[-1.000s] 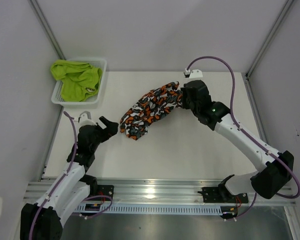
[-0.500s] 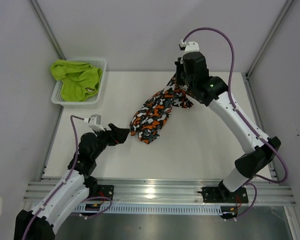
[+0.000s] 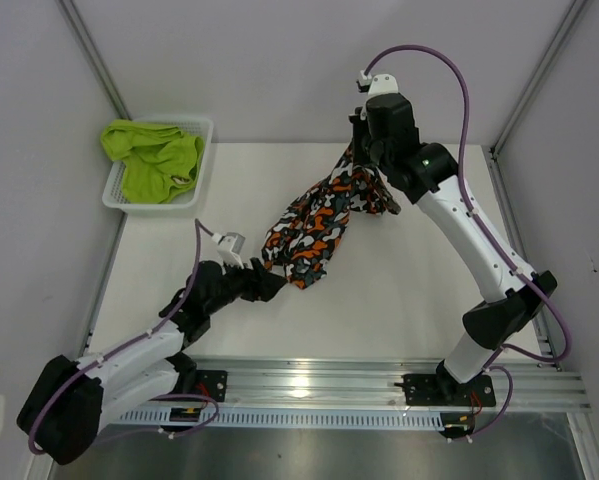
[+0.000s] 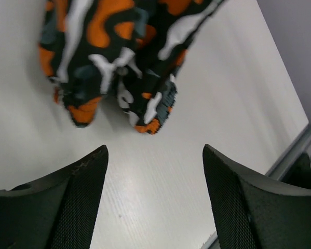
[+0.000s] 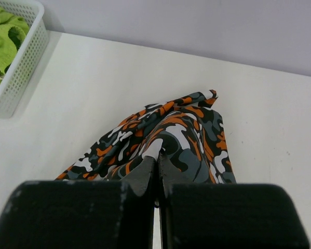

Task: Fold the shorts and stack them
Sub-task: Flatten the shorts out

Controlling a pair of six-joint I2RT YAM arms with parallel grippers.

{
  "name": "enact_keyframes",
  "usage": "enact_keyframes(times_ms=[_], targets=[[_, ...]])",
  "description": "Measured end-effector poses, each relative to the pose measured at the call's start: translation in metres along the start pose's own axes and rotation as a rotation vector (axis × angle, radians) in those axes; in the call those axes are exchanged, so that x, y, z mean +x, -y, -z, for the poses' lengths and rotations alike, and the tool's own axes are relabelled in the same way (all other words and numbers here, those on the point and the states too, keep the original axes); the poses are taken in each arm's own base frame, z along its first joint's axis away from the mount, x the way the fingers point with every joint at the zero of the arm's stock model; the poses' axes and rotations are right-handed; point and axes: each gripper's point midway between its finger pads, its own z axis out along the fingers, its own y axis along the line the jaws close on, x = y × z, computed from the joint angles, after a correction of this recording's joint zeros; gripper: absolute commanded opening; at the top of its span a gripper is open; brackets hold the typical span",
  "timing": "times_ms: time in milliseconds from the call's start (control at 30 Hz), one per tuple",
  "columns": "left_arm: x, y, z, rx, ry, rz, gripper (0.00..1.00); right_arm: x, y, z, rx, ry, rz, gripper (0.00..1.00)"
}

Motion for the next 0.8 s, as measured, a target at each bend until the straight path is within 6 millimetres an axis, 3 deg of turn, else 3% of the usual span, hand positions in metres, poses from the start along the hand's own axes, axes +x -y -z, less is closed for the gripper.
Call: enact_keyframes(times_ms=[133,233,400,800], targets=[[0.008,0.038,-0.009,0.113,-0.040,-0.069,0.77,-0.003,0.004,0.001,0.006,0.007,0.002,0.00],[0.008,0.049,-0.015,0.151,-0.035,-0.080,0.75,-0.004,0.006,0.000,0.010,0.007,0.001,0.00],[0.018,0.044,-0.025,0.134,-0.057,-0.081,0.75,-0.002,0.007,-0.001,0.011,-0.002,0.002,0.00],[0.041,0.009,-0.042,0.001,-0.089,-0.046,0.76,-0.001,0.008,-0.002,0.000,-0.006,-0.001,0.00]])
